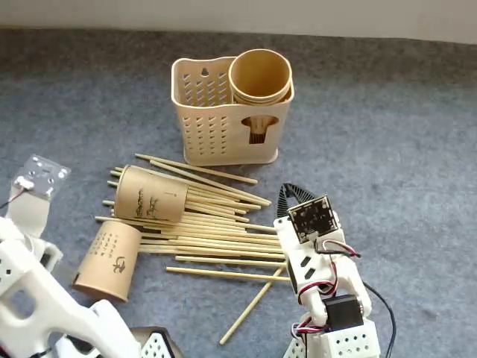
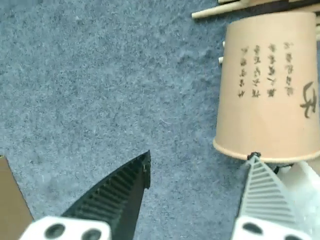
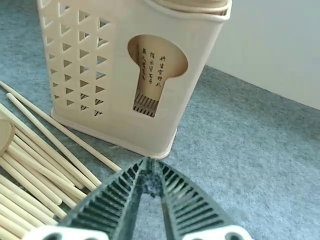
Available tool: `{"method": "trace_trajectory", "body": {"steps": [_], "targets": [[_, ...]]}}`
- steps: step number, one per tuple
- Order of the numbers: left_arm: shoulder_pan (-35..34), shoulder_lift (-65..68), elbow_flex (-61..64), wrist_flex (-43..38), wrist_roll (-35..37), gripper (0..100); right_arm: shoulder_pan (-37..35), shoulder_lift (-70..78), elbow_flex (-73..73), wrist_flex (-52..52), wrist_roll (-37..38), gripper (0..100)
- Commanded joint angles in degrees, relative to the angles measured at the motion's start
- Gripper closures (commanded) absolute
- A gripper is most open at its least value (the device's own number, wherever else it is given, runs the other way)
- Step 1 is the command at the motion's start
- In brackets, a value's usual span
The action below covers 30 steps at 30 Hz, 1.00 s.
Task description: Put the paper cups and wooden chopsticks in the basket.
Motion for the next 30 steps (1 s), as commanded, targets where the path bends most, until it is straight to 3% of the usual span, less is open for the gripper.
{"method": "trace_trajectory", "body": {"steps": [1,6,11,17,30], "targets": [[-4.62,0.13,3.56,0.00,-12.66,72,0.22,-0.75,5.67,0.13,0.62,98.9],[-8.22,0.13,6.99,-1.05,-18.20,72,0.22,-0.75,5.67,0.13,0.62,98.9],[-7.69,0.13,14.37,-9.76,-16.62,72,0.22,-0.75,5.67,0.13,0.62,98.9],[-3.03,0.13,20.53,-18.20,-6.95,72,0.22,-0.75,5.67,0.13,0.62,98.9],[10.42,0.04,15.43,-18.20,14.51,72,0.22,-0.75,5.67,0.13,0.62,98.9]]}}
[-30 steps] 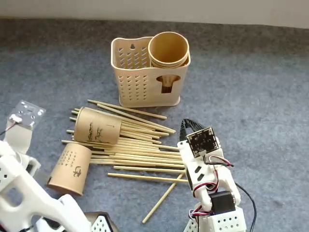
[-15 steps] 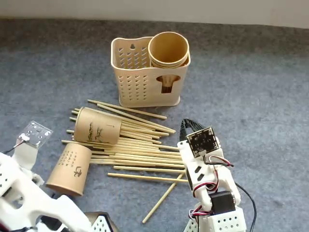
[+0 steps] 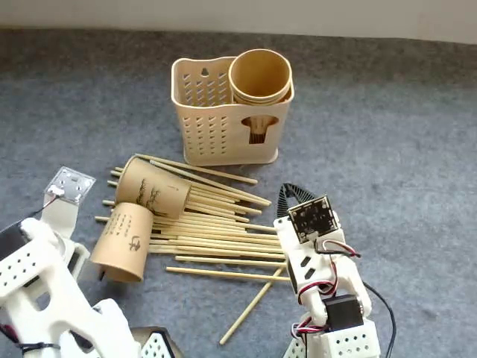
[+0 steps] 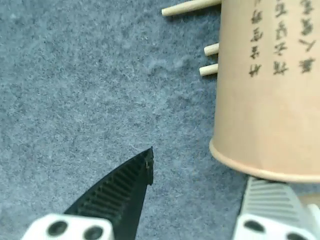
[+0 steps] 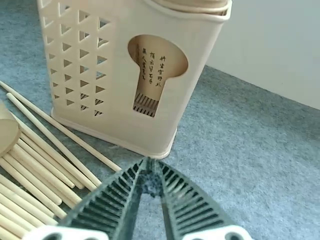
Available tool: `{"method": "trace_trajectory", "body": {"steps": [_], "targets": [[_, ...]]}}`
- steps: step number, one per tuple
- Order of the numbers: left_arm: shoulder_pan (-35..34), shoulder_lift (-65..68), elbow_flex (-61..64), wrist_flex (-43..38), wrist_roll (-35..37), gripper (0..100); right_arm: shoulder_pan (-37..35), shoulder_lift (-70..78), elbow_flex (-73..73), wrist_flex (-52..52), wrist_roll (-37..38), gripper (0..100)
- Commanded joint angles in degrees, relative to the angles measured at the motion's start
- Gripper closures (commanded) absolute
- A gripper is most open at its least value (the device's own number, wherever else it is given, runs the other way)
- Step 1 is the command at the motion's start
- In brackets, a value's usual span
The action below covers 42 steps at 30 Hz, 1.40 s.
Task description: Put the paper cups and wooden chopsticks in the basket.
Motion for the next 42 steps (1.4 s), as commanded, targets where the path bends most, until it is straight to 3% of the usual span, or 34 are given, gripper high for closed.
{"method": "trace_trajectory", "body": {"steps": [1,9,19,35,42], "targets": [[4.62,0.04,-6.02,-0.70,7.82,72,0.22,-0.75,5.67,0.13,0.62,98.9],[11.12,0.04,-9.27,-0.62,17.05,72,0.22,-0.75,5.67,0.13,0.70,98.9],[21.23,0.04,-15.52,7.74,23.74,72,0.22,-0.75,5.67,0.13,0.70,98.9],[31.25,0.04,-9.63,-4.13,36.13,72,0.22,-0.75,5.67,0.13,0.70,98.9],[34.33,0.04,-9.54,-3.69,36.48,89,0.22,-0.75,5.67,0.13,0.70,98.9]]}}
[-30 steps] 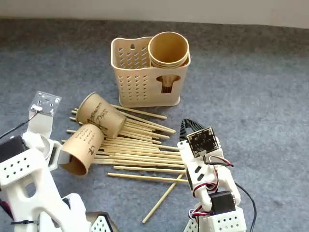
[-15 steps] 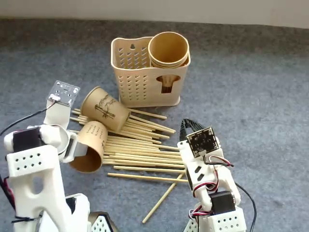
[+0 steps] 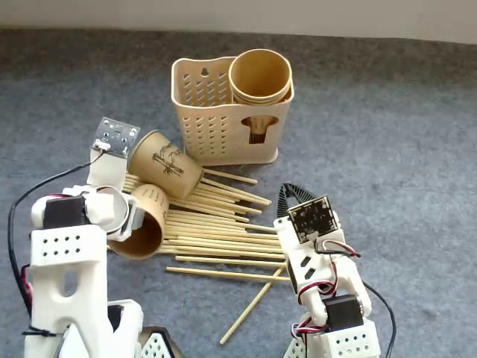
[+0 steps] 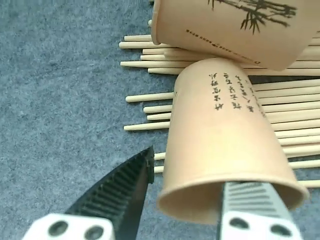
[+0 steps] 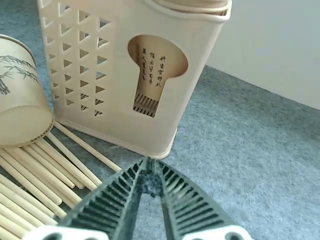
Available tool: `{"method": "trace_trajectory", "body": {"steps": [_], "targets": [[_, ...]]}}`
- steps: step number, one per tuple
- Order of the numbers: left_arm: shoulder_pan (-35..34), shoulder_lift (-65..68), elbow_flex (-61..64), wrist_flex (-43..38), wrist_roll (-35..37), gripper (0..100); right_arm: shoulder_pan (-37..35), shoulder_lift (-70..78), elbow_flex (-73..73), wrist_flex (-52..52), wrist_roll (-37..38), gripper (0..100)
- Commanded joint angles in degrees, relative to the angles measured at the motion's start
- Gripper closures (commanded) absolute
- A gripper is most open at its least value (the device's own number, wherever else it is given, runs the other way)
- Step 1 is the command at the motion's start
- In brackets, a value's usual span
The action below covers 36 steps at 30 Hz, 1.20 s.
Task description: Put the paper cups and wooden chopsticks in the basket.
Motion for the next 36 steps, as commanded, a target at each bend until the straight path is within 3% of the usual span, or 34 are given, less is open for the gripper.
{"method": "trace_trajectory", "body": {"steps": [1,4,10,20,30,36], "targets": [[2.77,0.04,-0.40,-0.88,0.53,92,0.22,-0.75,5.67,0.13,0.70,98.9],[3.91,0.04,-0.66,-0.79,0.53,100,0.22,-0.75,5.67,0.13,0.70,98.9],[5.23,0.04,-3.65,5.63,0.53,100,0.22,-0.75,5.67,0.13,0.70,98.9],[5.32,0.04,-18.68,20.13,0.26,100,0.22,-0.75,5.67,0.13,0.70,98.9],[5.32,0.40,-30.64,21.98,0.79,100,0.22,-0.75,5.67,0.13,0.70,98.9],[8.31,0.57,-36.09,21.98,6.42,100,0.22,-0.75,5.67,0.13,0.70,98.9]]}}
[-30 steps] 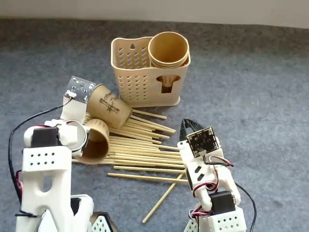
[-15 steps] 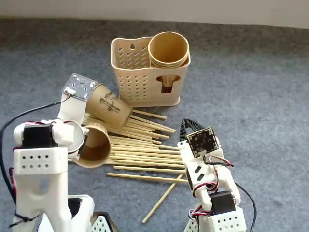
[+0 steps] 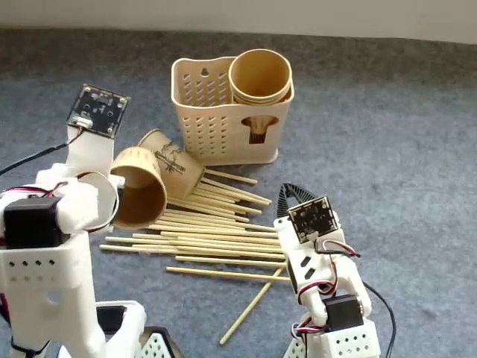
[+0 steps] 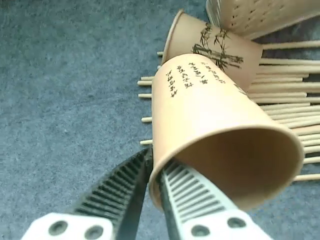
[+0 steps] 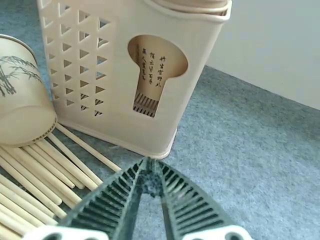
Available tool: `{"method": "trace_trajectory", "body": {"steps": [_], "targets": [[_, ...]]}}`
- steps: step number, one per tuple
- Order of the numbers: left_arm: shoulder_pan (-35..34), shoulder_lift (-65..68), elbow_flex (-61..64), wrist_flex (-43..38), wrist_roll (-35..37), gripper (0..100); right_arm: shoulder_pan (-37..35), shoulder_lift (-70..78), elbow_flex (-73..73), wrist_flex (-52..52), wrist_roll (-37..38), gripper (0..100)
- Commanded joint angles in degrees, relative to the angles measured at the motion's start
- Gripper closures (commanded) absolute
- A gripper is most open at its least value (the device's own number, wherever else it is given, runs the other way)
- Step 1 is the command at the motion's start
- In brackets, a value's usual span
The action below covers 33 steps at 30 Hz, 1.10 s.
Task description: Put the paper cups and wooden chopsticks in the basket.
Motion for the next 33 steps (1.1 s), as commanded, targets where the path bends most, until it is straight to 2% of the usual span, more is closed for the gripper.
{"method": "trace_trajectory", "body": {"steps": [1,11,28,33], "targets": [[4.79,0.57,-5.85,0.18,3.96,100,0.22,-0.75,5.67,0.13,0.70,98.9],[12.44,0.66,-14.81,-1.93,11.52,100,0.22,-0.75,5.67,0.22,0.70,98.9],[25.71,1.01,-16.04,-17.67,21.54,100,0.22,-0.75,5.67,0.22,0.70,98.9],[28.70,7.25,-15.96,-23.12,22.33,100,0.22,-0.75,5.67,0.22,0.70,98.9]]}}
